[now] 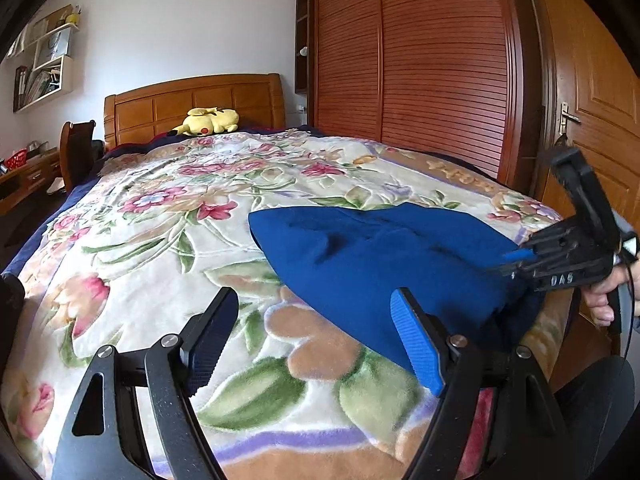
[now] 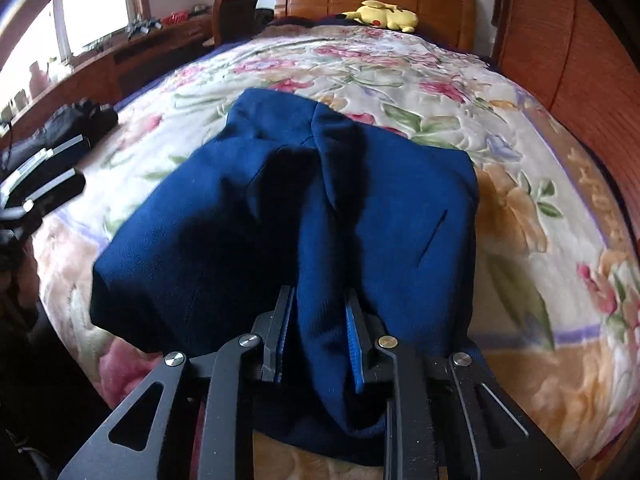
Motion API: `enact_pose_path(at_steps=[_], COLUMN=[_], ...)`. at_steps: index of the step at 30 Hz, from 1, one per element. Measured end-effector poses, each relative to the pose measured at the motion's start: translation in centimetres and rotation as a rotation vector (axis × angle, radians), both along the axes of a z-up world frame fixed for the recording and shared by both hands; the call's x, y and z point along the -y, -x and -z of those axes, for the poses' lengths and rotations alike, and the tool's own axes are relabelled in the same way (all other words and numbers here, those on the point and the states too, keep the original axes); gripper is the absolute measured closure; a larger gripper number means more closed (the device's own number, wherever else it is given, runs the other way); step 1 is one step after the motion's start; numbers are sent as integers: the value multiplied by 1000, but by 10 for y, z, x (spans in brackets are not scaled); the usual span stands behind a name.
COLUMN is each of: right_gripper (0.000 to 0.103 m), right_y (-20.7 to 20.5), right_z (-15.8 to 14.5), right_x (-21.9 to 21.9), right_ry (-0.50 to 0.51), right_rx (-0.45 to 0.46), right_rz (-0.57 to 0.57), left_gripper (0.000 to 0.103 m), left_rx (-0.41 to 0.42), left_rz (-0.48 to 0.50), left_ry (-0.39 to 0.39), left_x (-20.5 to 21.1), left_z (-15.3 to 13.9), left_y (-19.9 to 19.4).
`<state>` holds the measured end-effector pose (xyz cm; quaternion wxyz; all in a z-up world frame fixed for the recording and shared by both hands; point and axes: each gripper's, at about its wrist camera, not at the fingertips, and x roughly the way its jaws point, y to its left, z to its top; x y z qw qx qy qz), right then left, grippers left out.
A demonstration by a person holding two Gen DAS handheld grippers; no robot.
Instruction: Fold large clothes
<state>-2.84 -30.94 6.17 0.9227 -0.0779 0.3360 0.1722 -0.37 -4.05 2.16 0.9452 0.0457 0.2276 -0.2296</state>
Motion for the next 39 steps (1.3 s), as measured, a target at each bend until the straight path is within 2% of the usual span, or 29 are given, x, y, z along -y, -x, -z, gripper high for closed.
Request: enact_pose_path(at_steps=[1,3,6,9,13,17,21,24,25,27,29,31,34,37,39], right_gripper=[78,65,52,50,50,50,48,48,50,79,91,94,96,96,96], right_y=[-4,-5,-20,-47,-83,-123,-147,-154,-155,-153,-144,-131,-112,-97,-100], right_z=[-5,-19,-48,-65,-56,-40,-19,-14,-13,-12,-17,-29,-55,-74,-68], right_x=[-1,-5,-17,-41,-75,-94,-94,-91,-90,-90,-91,-88,-72,-43,-19], right_ry=[-11,-1,22,54,87,135,114,85,73,53,91,131,130,152,171], right_rx=[7,36,88,83,-3,-60,-148,-173,-174,-174,-128,-46,50,96,70], right_rz=[4,16,42,30,-15,-6,3,-9,-25,-71,-85,-69,-18,60,136], left_gripper=[24,24,24,24,24,24,24,24,24,24,24,24,24,24,24], left_rx=[0,-4,-6,-15,-14,-17,-17,-18,-18,-19,-19,-18,-18,-16,-14], left_rz=[-1,-4,-19,-34,-56,-63,-61,-58,-58,-58,-59,-59,-59,-56,-54], left_ry=[2,9,21,25,10,18,13,10,11,10,11,11,12,10,9], left_x=[0,-3,-8,-12,-15,-20,-21,-20,-20,-20,-20,-20,-20,-19,-19], left_z=[0,1,1,3,6,7,8,9,9,9,9,9,9,10,10], left_y=[1,0,-2,-6,-8,-11,-11,-12,-13,-13,-12,-12,-12,-12,-11])
